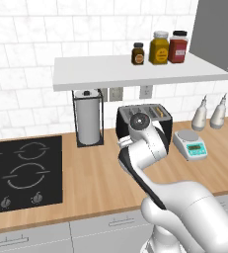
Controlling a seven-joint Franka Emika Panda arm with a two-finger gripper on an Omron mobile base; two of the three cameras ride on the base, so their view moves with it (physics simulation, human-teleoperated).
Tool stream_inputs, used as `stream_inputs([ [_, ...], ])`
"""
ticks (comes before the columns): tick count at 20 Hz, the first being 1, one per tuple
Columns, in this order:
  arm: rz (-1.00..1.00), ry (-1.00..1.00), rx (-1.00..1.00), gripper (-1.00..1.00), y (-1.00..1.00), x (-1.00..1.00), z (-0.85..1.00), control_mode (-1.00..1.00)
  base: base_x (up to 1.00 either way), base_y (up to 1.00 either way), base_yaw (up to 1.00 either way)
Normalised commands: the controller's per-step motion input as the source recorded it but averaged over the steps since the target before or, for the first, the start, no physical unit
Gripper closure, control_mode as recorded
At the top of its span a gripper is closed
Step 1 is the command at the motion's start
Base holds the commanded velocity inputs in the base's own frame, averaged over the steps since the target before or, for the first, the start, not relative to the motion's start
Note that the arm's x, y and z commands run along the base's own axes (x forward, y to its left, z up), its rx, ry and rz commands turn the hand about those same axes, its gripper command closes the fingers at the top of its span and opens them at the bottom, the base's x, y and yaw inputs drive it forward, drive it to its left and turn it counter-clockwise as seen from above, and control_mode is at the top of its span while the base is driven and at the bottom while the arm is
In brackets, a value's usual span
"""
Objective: Start the toaster. Once the lever pops up, take the bread to the plate on the dining counter.
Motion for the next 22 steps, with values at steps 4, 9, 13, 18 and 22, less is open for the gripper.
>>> stream_inputs([
  [4,0.00,0.00,0.00,-1.00,0.00,0.00,0.00,-1.00,0.00,0.00,0.00],
  [9,0.00,0.00,0.00,-1.00,0.00,0.00,0.00,-1.00,0.00,0.00,0.00],
  [13,0.00,0.00,0.00,-1.00,0.00,0.00,0.00,-1.00,0.00,0.00,0.00],
  [18,0.00,0.00,0.00,-1.00,0.00,0.00,0.00,-1.00,0.00,0.00,0.00],
  [22,0.00,0.00,0.00,-1.00,0.00,0.00,0.00,-1.00,0.00,0.00,0.00],
])
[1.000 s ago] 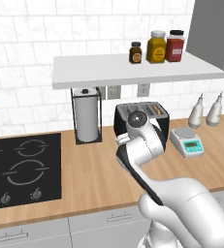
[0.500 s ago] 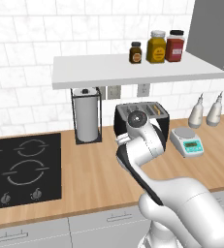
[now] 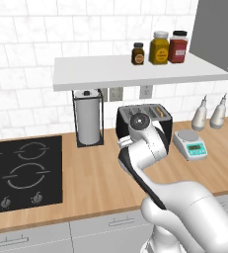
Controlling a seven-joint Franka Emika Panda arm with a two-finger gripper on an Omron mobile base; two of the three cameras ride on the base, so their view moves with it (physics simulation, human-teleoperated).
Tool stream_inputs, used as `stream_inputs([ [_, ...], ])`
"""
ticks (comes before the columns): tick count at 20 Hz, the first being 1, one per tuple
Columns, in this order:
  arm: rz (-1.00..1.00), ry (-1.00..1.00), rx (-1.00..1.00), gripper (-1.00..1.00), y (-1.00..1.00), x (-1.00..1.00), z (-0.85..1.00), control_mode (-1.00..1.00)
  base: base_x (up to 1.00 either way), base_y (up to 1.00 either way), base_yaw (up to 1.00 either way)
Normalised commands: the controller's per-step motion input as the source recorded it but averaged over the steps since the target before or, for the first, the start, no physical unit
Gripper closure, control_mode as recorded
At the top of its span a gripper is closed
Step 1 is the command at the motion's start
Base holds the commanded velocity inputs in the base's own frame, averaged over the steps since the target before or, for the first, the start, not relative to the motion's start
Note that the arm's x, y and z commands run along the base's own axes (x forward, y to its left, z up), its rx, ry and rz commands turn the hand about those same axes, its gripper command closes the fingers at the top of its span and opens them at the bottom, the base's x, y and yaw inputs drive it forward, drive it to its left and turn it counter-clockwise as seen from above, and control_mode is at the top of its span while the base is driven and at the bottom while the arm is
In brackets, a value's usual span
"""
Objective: Start the toaster. Once the lever pops up, take the bread to the plate on the dining counter.
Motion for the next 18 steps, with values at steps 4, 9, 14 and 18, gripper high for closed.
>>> stream_inputs([
  [4,0.00,0.00,0.00,-1.00,0.00,0.00,0.00,-1.00,0.00,0.00,0.00],
  [9,0.00,0.00,0.00,-1.00,0.00,0.00,0.00,-1.00,0.00,0.00,0.00],
  [14,0.00,0.00,0.00,-1.00,0.00,0.00,0.00,-1.00,0.00,0.00,0.00],
  [18,0.00,0.00,0.00,-1.00,0.00,0.00,0.00,-1.00,0.00,0.00,0.00],
])
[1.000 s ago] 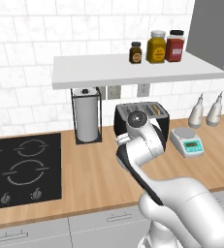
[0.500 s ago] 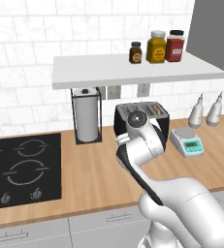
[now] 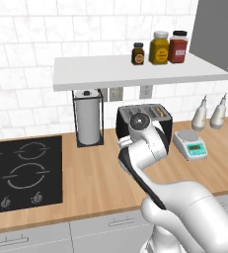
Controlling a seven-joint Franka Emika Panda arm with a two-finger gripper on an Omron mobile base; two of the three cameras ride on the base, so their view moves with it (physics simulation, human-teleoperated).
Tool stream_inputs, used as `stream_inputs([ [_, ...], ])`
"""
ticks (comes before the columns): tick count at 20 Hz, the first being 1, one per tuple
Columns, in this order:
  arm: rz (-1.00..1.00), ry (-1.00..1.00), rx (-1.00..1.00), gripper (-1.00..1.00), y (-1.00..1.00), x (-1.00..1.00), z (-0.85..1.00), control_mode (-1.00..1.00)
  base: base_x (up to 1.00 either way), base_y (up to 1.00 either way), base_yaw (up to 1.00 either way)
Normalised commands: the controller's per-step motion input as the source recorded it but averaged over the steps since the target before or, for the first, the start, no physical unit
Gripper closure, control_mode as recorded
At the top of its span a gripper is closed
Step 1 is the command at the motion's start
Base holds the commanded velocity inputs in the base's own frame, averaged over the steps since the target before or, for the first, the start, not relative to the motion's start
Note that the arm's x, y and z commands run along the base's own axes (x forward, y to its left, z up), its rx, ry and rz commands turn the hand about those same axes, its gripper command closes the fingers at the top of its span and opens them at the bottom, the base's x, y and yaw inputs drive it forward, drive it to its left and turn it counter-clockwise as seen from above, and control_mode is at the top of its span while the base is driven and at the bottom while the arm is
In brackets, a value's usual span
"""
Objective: Start the toaster. Once the lever pops up, take the bread to the plate on the dining counter.
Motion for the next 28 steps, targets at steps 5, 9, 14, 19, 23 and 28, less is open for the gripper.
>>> stream_inputs([
  [5,0.00,0.00,0.00,-1.00,0.00,0.00,0.00,-1.00,0.00,0.00,0.00],
  [9,0.00,0.00,0.00,-1.00,0.00,0.00,0.00,-1.00,0.00,0.00,0.00],
  [14,0.00,0.00,0.00,-1.00,0.00,0.00,0.00,-1.00,0.00,0.00,0.00],
  [19,0.00,0.00,0.00,-1.00,0.00,0.00,0.00,-1.00,0.00,0.00,0.00],
  [23,0.00,0.00,0.00,-1.00,0.00,0.00,0.00,-1.00,0.00,0.00,0.00],
  [28,0.00,0.00,0.00,-1.00,0.00,0.00,0.00,-1.00,0.00,0.00,0.00],
])
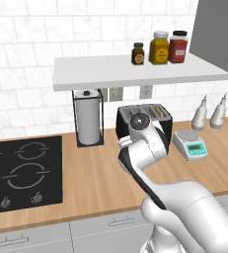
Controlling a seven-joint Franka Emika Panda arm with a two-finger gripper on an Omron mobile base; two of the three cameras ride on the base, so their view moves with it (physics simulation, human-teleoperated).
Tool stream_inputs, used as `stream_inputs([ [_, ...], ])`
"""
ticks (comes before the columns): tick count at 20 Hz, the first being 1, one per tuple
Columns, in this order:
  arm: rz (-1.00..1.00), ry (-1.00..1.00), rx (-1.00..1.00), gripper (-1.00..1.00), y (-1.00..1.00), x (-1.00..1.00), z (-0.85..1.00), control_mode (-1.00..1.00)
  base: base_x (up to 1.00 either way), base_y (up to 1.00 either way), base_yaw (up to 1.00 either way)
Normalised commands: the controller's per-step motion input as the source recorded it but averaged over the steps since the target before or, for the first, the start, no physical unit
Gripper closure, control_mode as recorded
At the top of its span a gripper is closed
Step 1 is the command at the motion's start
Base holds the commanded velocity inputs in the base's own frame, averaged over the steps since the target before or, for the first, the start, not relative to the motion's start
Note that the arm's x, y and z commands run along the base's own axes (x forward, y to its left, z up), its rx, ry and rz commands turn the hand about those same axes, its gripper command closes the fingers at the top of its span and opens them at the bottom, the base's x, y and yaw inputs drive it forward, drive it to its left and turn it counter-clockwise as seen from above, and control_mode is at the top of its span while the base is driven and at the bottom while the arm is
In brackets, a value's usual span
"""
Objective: Start the toaster. Once the lever pops up, take the bread to the plate on the dining counter.
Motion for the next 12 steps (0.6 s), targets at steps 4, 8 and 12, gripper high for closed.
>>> stream_inputs([
  [4,0.00,0.00,0.00,-1.00,0.00,0.00,0.00,-1.00,0.00,0.00,0.00],
  [8,0.00,0.00,0.00,-1.00,0.00,0.00,0.00,-1.00,0.00,0.00,0.00],
  [12,0.00,0.00,0.00,-1.00,0.00,0.00,0.00,-1.00,0.00,0.00,0.00],
])
